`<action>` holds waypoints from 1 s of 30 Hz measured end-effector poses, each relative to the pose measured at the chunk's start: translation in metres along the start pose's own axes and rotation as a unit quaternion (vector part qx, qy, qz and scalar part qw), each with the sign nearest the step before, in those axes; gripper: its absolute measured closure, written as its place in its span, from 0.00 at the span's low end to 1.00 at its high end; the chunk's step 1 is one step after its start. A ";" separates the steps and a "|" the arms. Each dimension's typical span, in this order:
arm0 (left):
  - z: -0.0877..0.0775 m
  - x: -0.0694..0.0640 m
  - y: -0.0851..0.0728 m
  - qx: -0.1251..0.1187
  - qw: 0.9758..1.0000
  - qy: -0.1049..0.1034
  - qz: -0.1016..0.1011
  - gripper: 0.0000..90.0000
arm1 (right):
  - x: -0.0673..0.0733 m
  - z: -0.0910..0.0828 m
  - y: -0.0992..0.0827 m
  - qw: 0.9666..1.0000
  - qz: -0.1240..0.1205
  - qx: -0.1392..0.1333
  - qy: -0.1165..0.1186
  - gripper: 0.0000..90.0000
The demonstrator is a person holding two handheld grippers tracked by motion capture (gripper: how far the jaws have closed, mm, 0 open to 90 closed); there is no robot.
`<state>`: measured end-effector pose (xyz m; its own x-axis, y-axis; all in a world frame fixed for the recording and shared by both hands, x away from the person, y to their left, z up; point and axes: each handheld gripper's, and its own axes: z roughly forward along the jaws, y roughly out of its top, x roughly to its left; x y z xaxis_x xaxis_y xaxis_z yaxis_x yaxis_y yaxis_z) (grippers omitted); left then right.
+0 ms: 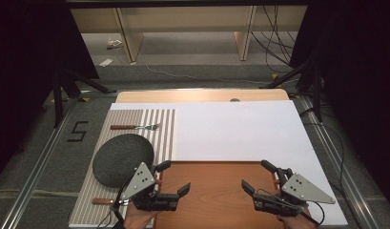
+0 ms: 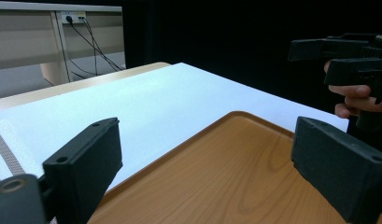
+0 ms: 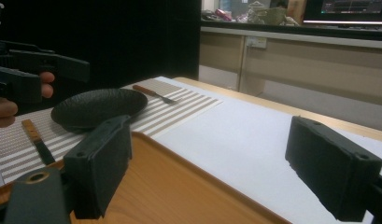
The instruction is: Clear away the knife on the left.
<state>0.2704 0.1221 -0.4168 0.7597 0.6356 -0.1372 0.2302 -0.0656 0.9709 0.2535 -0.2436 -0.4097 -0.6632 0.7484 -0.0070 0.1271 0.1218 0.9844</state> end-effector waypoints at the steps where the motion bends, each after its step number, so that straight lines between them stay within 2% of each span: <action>1: 0.000 0.000 0.000 0.000 1.000 0.000 0.000 0.09 | 0.000 0.000 0.000 1.000 0.000 0.001 0.000 0.17; 5: -0.001 0.002 0.001 -0.001 1.000 0.004 -0.002 0.09 | 0.000 0.000 0.000 1.000 0.000 0.000 0.001 0.17; 26: -0.003 0.005 0.007 0.016 1.000 -0.013 0.002 0.09 | -0.001 0.000 0.000 1.000 0.001 -0.001 0.002 0.17; 30: -0.006 0.009 0.009 0.026 1.000 -0.014 0.010 0.09 | -0.001 0.000 0.000 1.000 0.001 -0.001 0.002 0.17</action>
<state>0.2758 0.1313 -0.4081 0.7804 0.6128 -0.1248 0.2467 -0.1183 0.9619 0.2540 -0.2447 -0.4097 -0.6653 0.7466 -0.0047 0.1266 0.1190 0.9848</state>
